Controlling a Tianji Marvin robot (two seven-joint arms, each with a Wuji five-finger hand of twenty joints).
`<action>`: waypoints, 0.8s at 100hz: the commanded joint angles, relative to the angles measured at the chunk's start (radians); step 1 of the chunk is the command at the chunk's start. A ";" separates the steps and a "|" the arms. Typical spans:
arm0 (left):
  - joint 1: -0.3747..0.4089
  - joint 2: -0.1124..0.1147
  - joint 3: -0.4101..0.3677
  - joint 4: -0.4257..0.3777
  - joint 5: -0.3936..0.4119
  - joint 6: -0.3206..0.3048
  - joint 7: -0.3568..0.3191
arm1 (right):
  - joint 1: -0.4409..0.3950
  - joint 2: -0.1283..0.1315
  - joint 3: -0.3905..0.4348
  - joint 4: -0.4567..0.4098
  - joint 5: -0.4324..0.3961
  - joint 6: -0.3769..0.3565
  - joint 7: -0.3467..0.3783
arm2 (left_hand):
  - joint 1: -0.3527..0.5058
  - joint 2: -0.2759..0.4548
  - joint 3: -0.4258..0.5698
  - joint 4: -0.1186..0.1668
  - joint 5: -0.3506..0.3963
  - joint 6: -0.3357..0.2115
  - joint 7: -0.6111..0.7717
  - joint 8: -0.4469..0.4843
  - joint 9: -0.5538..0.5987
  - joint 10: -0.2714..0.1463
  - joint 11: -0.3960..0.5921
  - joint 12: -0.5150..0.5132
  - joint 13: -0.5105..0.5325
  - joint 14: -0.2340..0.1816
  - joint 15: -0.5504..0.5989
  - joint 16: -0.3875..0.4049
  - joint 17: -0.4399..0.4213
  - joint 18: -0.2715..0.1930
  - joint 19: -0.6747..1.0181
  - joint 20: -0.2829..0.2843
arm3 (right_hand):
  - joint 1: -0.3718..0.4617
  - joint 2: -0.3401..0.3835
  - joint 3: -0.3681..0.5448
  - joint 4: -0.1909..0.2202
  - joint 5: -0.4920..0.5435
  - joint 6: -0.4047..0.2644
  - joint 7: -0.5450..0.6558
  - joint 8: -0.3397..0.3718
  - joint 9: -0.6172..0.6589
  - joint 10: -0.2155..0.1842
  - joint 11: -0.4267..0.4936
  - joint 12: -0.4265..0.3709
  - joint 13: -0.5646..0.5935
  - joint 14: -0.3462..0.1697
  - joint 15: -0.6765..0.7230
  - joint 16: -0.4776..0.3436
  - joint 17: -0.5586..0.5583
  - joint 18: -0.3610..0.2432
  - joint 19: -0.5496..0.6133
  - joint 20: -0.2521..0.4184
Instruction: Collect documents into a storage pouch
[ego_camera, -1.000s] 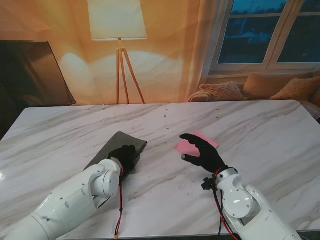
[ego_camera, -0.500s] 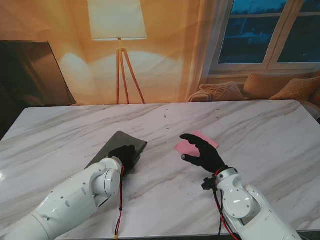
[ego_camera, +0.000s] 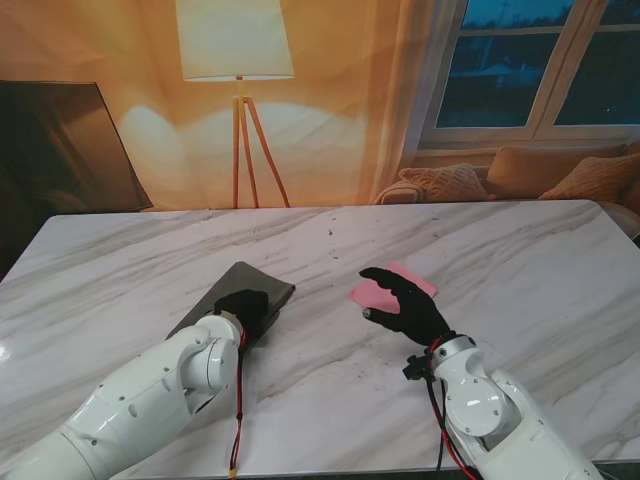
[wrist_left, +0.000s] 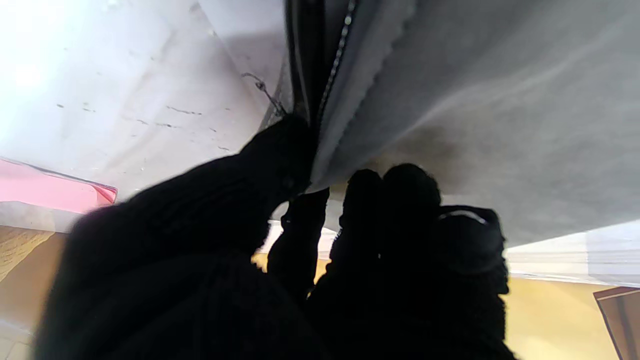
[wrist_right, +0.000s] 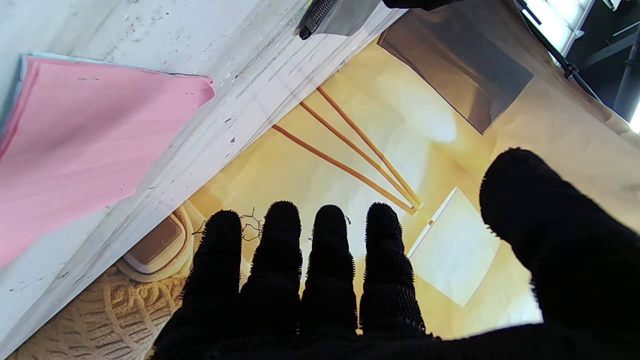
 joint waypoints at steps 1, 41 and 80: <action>0.015 0.007 0.000 0.012 0.001 -0.002 -0.017 | -0.001 -0.002 -0.002 -0.001 -0.003 0.000 0.012 | 0.086 0.033 0.074 0.024 0.182 -0.066 0.179 0.022 0.033 0.012 -0.033 -0.068 0.039 0.131 -0.005 -0.012 0.010 -0.072 0.047 -0.018 | -0.020 0.014 -0.015 0.007 0.037 0.000 0.008 0.010 -0.018 -0.005 -0.013 0.008 0.002 -0.003 0.002 0.009 -0.001 -0.014 -0.002 0.017; 0.024 0.002 -0.011 0.022 0.002 -0.022 0.014 | -0.002 -0.001 -0.004 -0.003 -0.002 0.004 0.014 | 0.161 0.036 0.029 -0.036 0.392 -0.085 0.263 -0.108 0.284 0.041 -0.063 -0.094 0.100 0.136 0.089 -0.005 0.081 -0.024 0.113 -0.023 | -0.022 0.017 -0.015 0.007 0.037 -0.001 0.007 0.011 -0.017 -0.007 -0.013 0.009 0.002 -0.004 0.001 0.009 -0.002 -0.014 -0.003 0.018; 0.102 0.019 -0.110 -0.083 0.071 -0.074 0.040 | 0.000 -0.002 -0.008 -0.003 0.001 0.010 0.016 | 0.264 0.195 -0.165 -0.050 0.254 -0.051 0.391 0.272 0.190 0.051 0.078 0.040 0.025 0.099 0.227 0.072 0.005 -0.020 0.084 0.156 | -0.021 0.016 -0.013 0.008 0.036 0.000 0.006 0.011 -0.018 -0.006 -0.012 0.010 0.001 -0.004 0.002 0.009 -0.002 -0.015 -0.003 0.018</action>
